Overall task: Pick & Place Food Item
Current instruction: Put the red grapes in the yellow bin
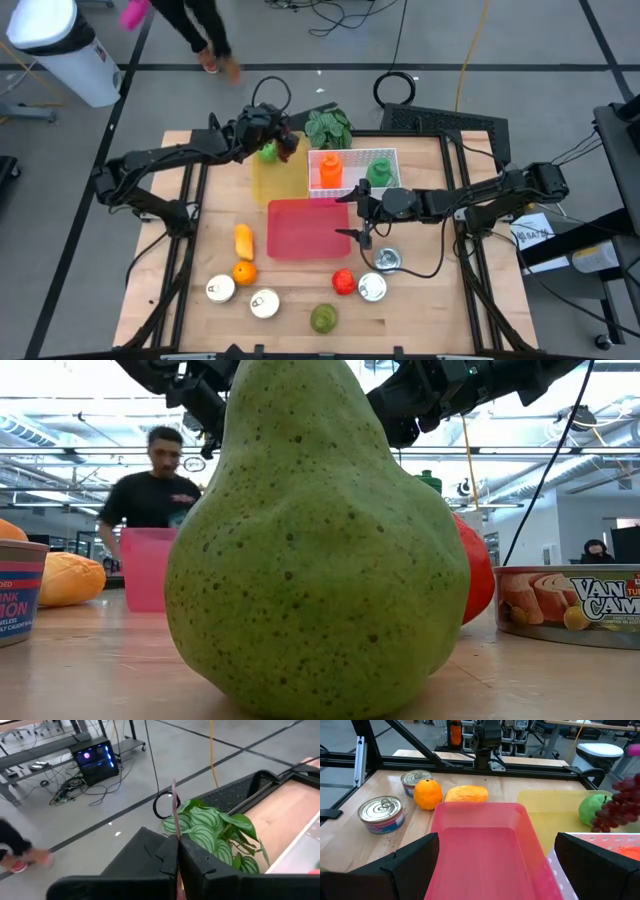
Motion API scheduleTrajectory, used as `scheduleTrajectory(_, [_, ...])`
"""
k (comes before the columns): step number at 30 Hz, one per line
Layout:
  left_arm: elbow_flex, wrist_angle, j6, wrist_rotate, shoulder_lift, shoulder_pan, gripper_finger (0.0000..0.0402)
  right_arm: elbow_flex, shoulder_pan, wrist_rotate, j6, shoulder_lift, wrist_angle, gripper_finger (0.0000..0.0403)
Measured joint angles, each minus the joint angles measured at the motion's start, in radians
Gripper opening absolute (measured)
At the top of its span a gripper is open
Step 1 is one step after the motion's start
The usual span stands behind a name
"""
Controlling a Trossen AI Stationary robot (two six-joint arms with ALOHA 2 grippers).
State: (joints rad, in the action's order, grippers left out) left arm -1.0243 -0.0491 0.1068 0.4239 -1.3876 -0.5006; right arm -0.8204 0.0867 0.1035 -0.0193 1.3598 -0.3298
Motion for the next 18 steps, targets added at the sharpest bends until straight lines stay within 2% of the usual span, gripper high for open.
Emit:
scheduleTrajectory(7, [0.106,0.175,0.007,-0.056,0.0,-0.019,0.001,0.0,0.0,0.0,0.0,0.0,0.0,0.0377])
scheduleTrajectory(18, [0.167,0.219,0.033,-0.057,0.0,-0.023,0.0005,0.0,0.0,0.0,0.0,0.0,0.0,0.0377])
